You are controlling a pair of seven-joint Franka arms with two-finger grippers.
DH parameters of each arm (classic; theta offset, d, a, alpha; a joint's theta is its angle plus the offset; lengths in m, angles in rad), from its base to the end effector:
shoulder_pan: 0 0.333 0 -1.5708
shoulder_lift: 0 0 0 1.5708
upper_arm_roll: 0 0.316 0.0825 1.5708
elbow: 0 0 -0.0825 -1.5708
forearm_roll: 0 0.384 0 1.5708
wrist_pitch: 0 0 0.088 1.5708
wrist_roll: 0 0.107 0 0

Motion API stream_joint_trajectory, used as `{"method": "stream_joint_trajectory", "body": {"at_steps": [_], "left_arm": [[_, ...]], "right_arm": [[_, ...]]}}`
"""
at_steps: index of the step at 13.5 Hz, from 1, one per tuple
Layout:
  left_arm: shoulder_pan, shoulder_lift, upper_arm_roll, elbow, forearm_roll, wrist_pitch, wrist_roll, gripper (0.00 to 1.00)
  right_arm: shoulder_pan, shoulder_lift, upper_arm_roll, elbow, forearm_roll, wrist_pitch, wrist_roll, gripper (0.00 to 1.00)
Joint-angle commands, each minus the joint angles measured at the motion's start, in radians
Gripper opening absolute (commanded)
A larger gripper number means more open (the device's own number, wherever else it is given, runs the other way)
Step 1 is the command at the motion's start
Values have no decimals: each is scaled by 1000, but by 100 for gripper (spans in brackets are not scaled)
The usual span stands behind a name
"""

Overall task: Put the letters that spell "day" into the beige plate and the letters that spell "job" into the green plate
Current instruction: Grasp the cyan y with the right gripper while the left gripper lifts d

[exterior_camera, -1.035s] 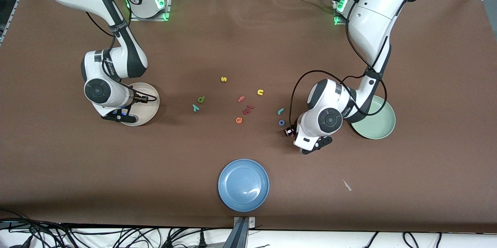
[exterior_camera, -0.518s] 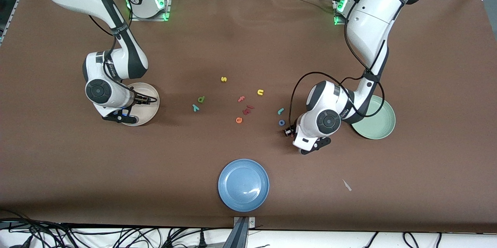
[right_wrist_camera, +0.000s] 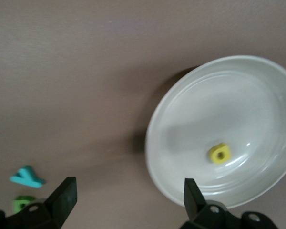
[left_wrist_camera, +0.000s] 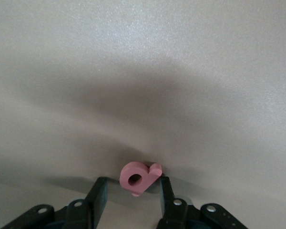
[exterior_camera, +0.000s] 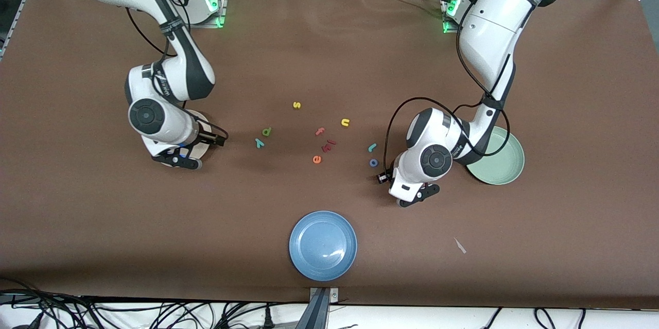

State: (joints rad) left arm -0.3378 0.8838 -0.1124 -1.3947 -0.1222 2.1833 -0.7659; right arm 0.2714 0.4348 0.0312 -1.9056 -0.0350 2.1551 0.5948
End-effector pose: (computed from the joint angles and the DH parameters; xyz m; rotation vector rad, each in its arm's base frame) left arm 0.6533 -0.3037 0.1712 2.9604 0.6429 -0.2750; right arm 0.5810 0.1791 0.2556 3.0110 -0.4118 -0.2447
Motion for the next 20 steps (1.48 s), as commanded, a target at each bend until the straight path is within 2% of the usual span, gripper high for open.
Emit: {"method": "stream_joint_trajectory", "body": {"at_steps": [1,3,4,6,8,13,16,17,20], "left_arm": [[-15,14,11,20,26,4,8,48],[-17,15,11,19,27,4,8,44],[-17,15,11,19,27,4,7,37],[-15,15,13,20,27,4,7,36],[-15,15,16,25,27,4,5,36],[-15,15,37,26,27,4,7,42],[-15,17,37,26,27,18,0,47],[-17,23,37,26,26,18,0,45],[-26,29,37,26,26,18,-3,29]], "right_arm": [[51,12,9,25,33,3,194,99],[80,30,12,22,82,52,299,99],[98,47,12,22,104,63,353,99],[123,64,12,13,113,106,460,94],[137,84,15,13,113,138,520,86],[149,124,15,13,113,224,573,84],[167,156,15,13,113,270,615,79],[169,163,15,13,113,279,619,77],[177,180,15,13,113,290,620,71]]}}
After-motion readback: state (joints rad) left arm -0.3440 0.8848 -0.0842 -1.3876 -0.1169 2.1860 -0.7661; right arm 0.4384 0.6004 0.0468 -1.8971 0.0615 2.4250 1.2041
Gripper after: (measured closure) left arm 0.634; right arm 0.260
